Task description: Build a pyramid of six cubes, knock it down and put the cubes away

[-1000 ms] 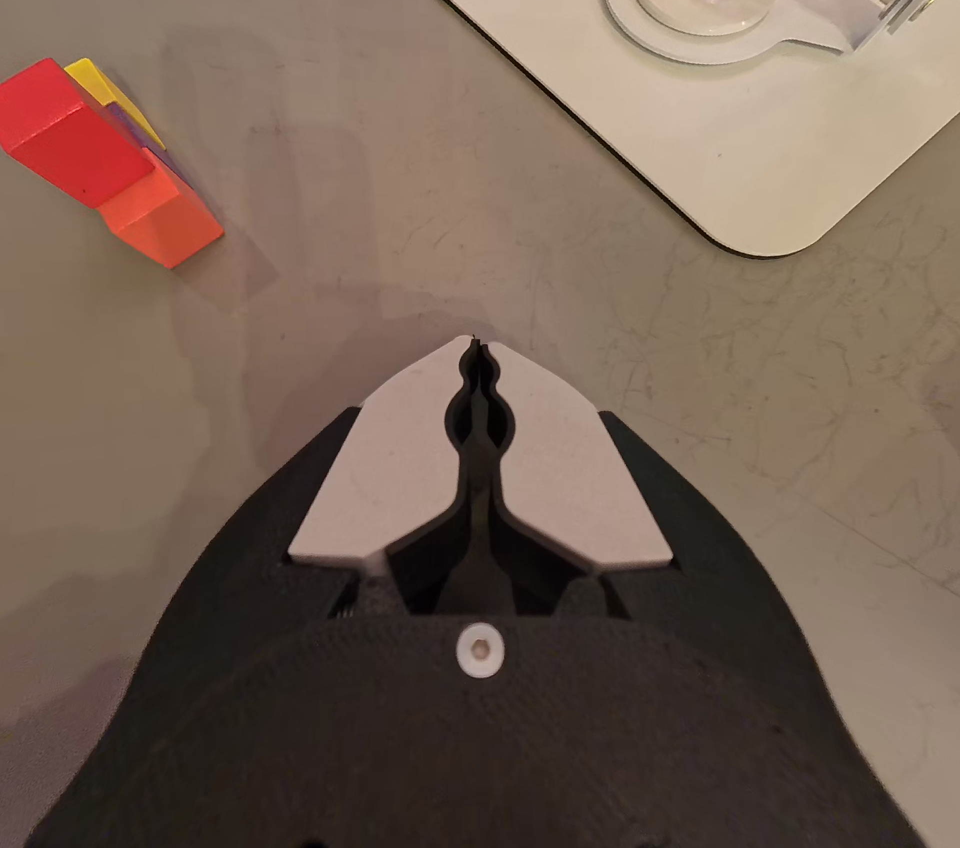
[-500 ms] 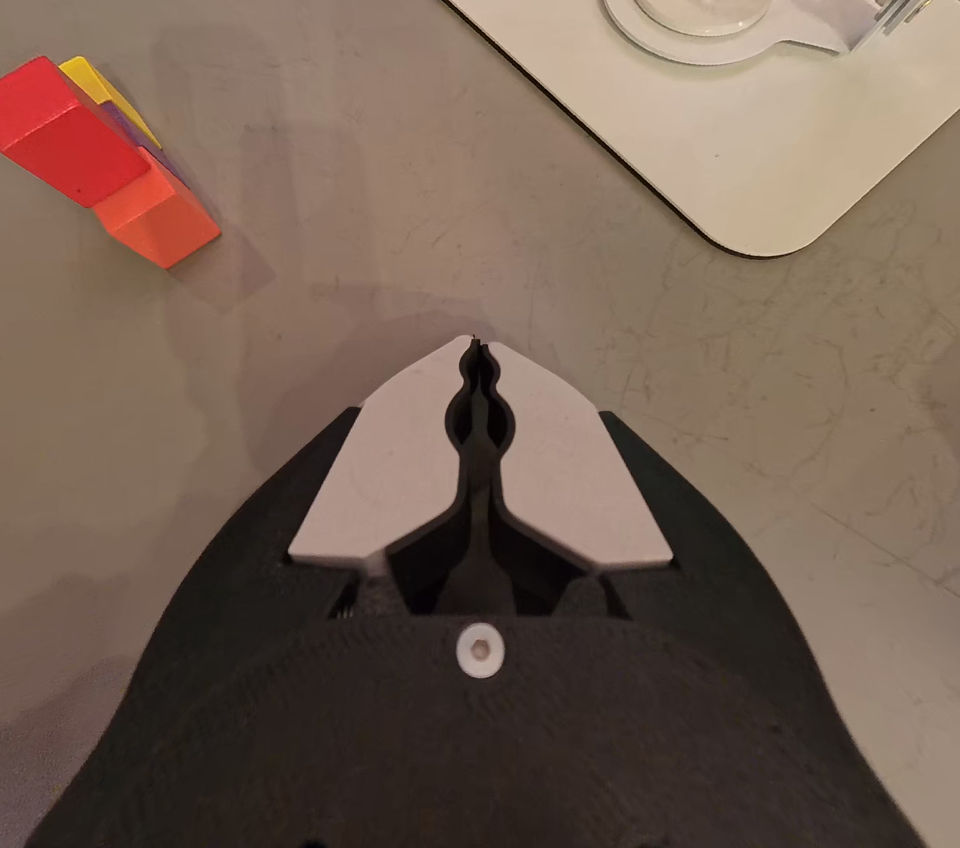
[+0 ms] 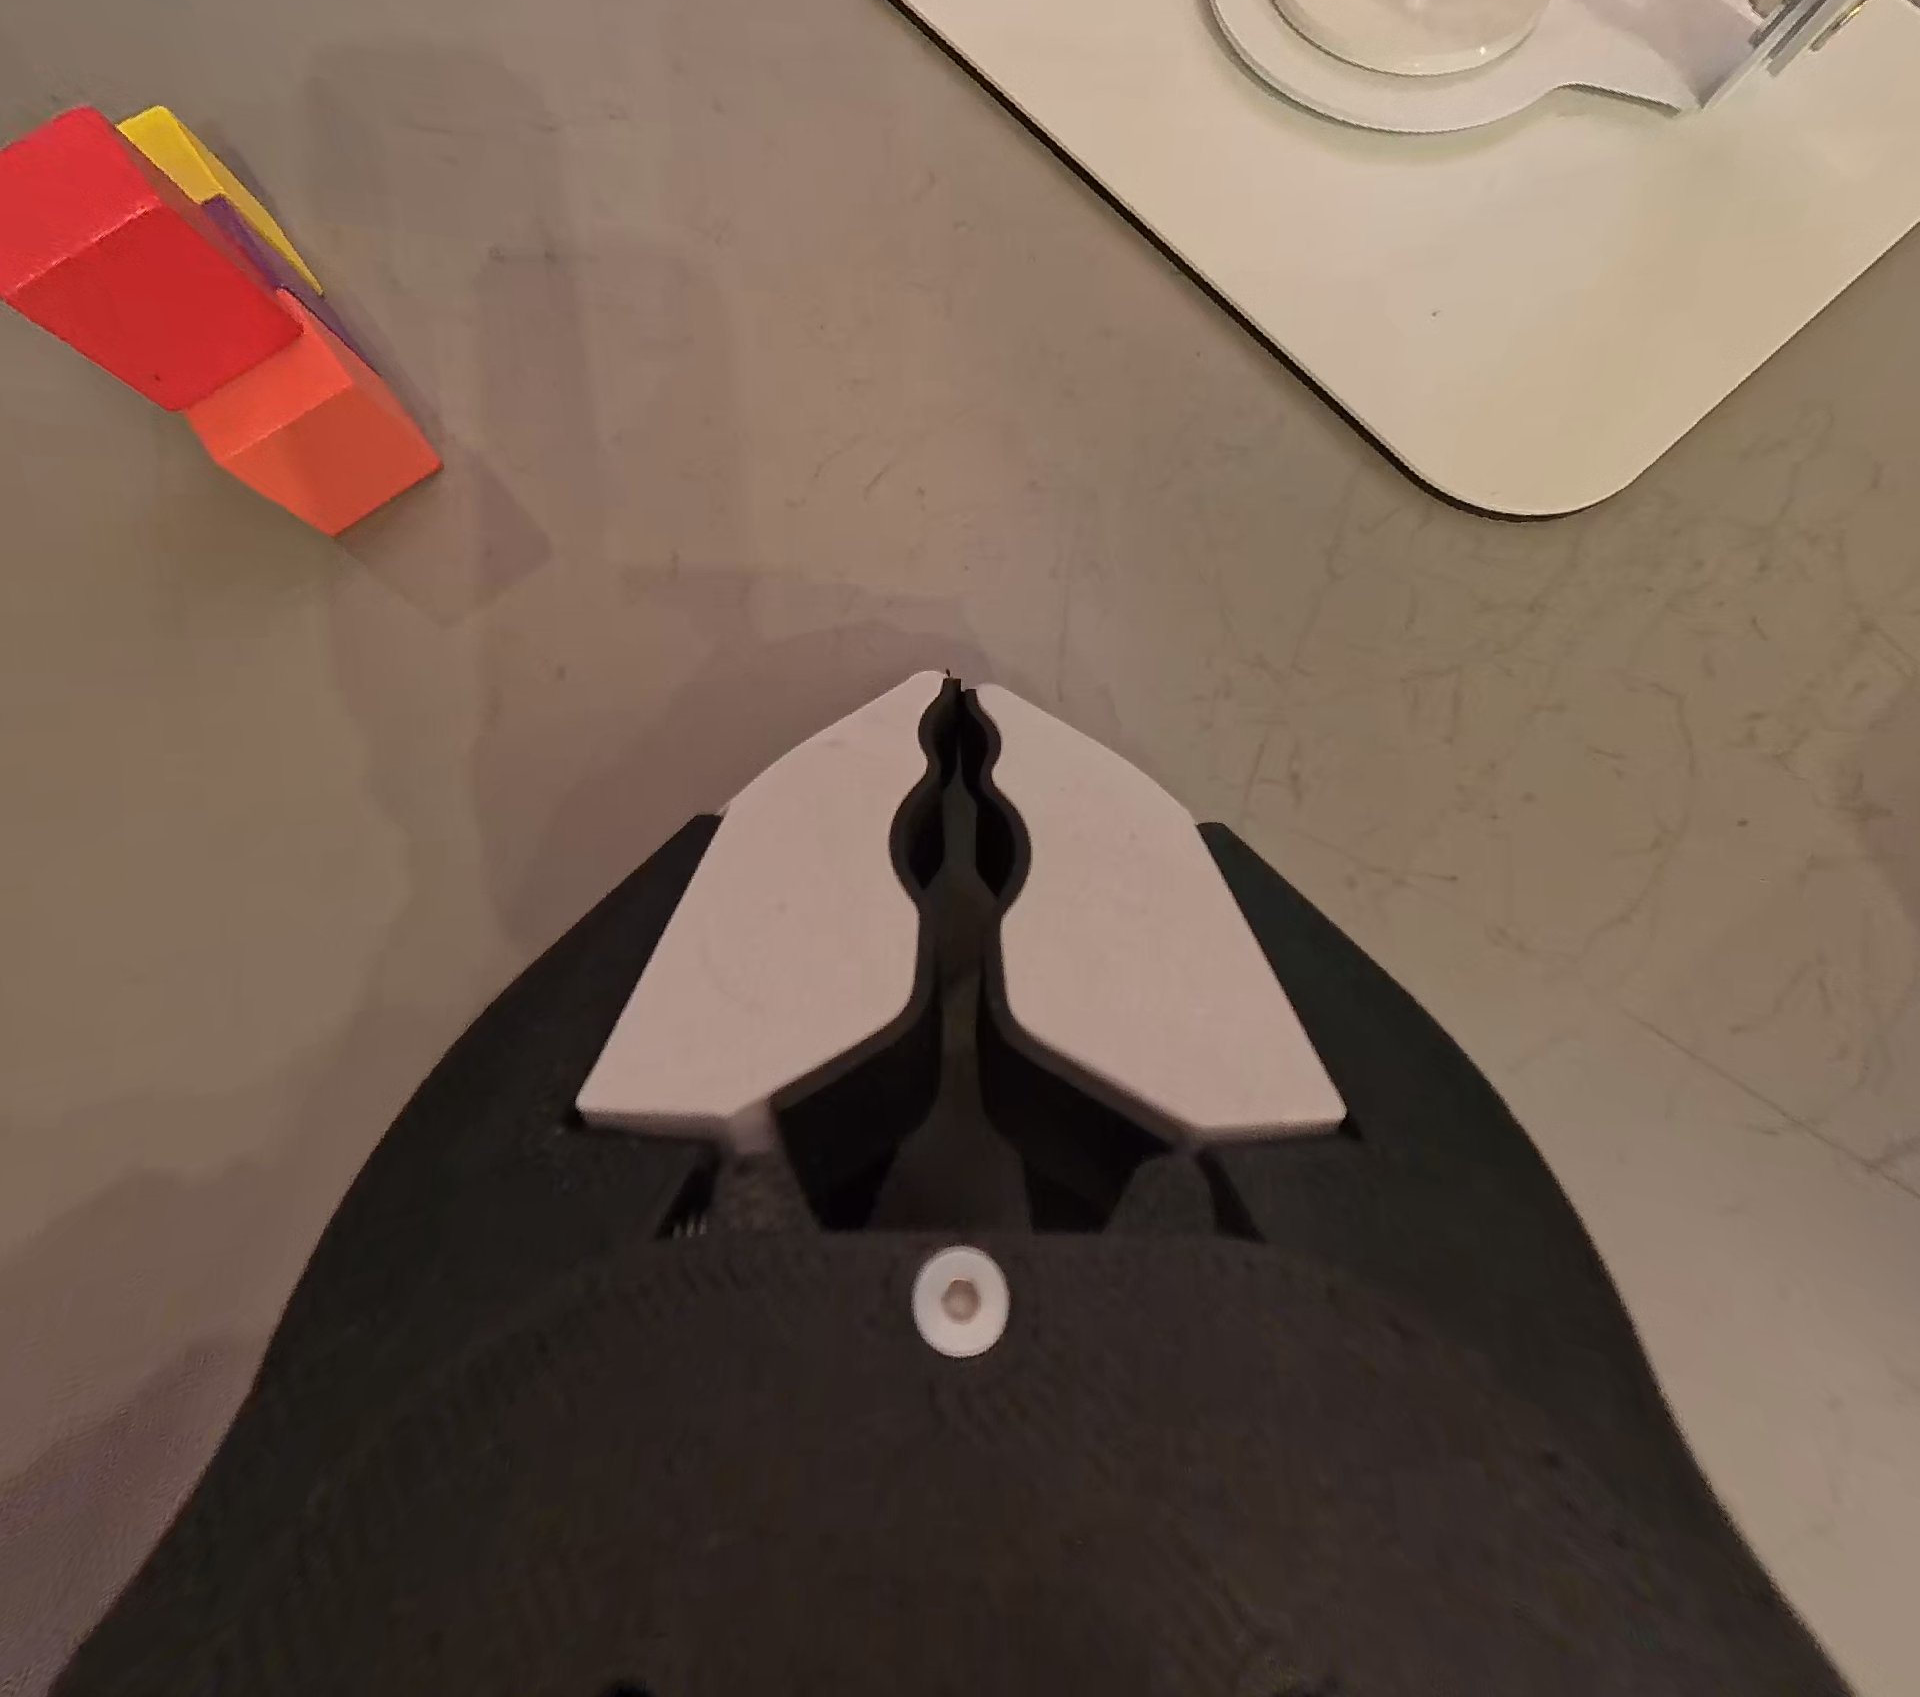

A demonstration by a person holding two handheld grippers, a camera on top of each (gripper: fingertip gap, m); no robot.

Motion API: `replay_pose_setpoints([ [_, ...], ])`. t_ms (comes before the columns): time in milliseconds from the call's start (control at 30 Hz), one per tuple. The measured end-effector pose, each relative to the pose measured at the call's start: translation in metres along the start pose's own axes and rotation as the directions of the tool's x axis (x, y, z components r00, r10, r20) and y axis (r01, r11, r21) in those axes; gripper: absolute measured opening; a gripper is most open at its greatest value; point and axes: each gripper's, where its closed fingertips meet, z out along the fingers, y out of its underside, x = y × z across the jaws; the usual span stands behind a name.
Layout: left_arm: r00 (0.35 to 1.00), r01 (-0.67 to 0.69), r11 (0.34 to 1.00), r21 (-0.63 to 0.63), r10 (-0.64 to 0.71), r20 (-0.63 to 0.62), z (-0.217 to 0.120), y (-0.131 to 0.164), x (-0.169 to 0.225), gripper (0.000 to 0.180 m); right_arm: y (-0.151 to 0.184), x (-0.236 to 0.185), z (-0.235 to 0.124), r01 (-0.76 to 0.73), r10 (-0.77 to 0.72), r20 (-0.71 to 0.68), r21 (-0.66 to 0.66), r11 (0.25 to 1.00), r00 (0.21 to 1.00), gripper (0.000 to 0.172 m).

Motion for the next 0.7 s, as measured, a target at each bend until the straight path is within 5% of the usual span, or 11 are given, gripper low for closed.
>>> replay_pose_setpoints([
  [300, 0.965, -0.17, 0.985, 0.008, 0.168, -0.202, 0.056, -0.033, 0.104, 0.027, 0.0, 0.0, 0.0, 0.005, -0.005, 0.004, 0.0, 1.0, 1.0, 0.001],
  [700, 0.938, -0.227, 0.974, -0.011, 0.216, -0.271, 0.084, -0.034, 0.142, 0.027, -0.001, -0.001, 0.001, 0.011, -0.011, 0.008, 0.0, 1.0, 1.0, 0.001],
])
